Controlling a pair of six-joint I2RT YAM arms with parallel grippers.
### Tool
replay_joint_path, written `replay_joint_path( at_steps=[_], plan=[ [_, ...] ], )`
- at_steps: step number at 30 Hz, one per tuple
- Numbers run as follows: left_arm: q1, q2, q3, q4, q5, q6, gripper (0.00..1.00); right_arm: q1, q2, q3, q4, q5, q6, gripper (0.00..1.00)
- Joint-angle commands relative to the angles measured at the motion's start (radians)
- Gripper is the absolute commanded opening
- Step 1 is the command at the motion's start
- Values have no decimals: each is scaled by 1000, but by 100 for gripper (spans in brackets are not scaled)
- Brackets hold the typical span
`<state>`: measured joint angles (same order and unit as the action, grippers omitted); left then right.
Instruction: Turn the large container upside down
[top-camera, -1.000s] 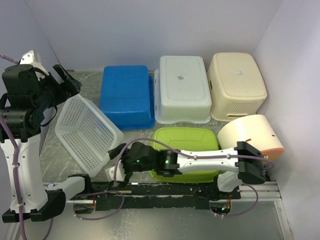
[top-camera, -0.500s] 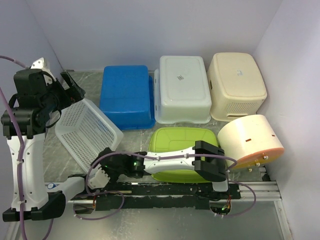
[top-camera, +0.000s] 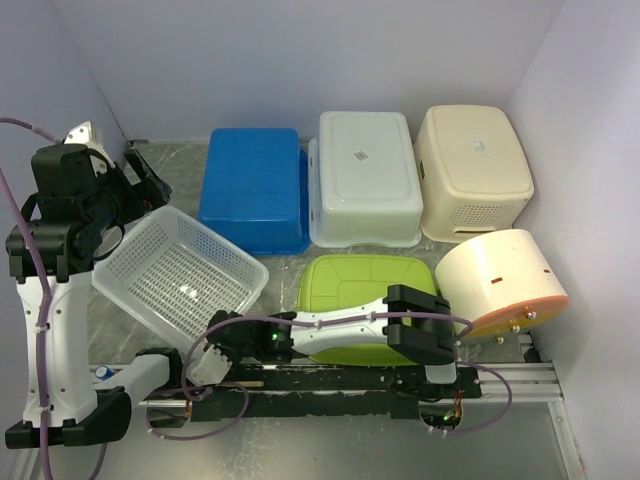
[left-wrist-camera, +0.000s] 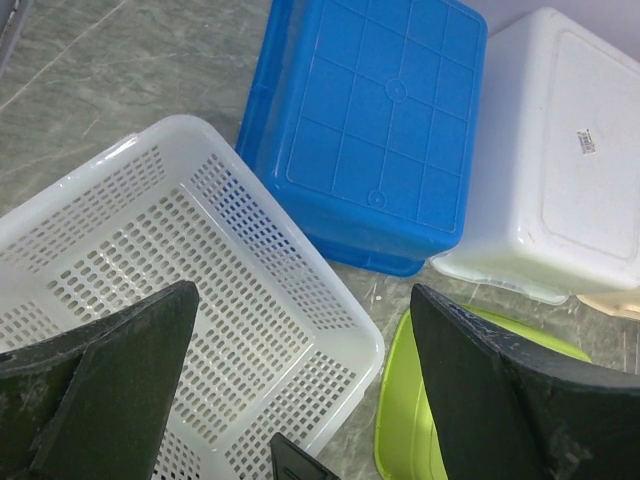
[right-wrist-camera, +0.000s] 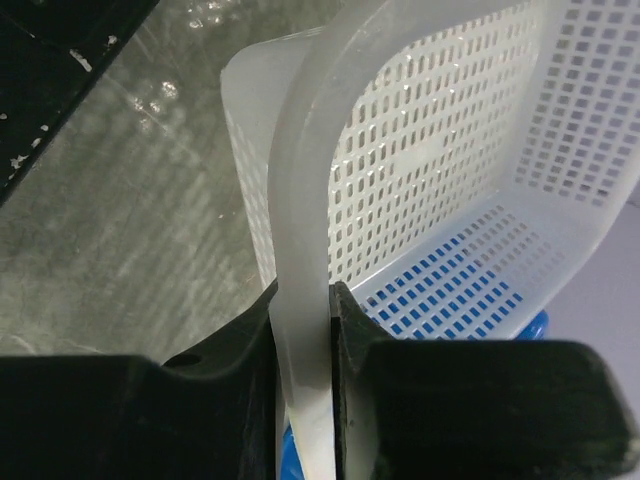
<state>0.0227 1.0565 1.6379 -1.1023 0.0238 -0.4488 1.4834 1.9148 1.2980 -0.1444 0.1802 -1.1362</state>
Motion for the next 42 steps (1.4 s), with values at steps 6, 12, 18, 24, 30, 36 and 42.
replay_joint_path(
  at_steps=[6,12,18,24,30,36,42],
  plan=[
    [3,72,237,46,118,-28,96,-25,-186,-12,158,-235,217,0],
    [3,82,331,50,111,-46,96,-121,-284,-80,292,-489,519,0],
    [3,64,326,77,113,-67,96,-269,-359,-131,452,-711,886,0],
    [3,148,500,44,102,-46,95,-456,-373,-194,848,-1059,1498,0],
    [2,120,404,149,157,-56,95,-589,-270,-332,1689,-1079,2369,0],
    [2,125,333,196,212,-71,95,-658,-98,-396,1963,-989,2828,0],
    [3,107,281,223,206,-74,95,-678,-259,-534,1313,-871,2547,0]
  ],
)
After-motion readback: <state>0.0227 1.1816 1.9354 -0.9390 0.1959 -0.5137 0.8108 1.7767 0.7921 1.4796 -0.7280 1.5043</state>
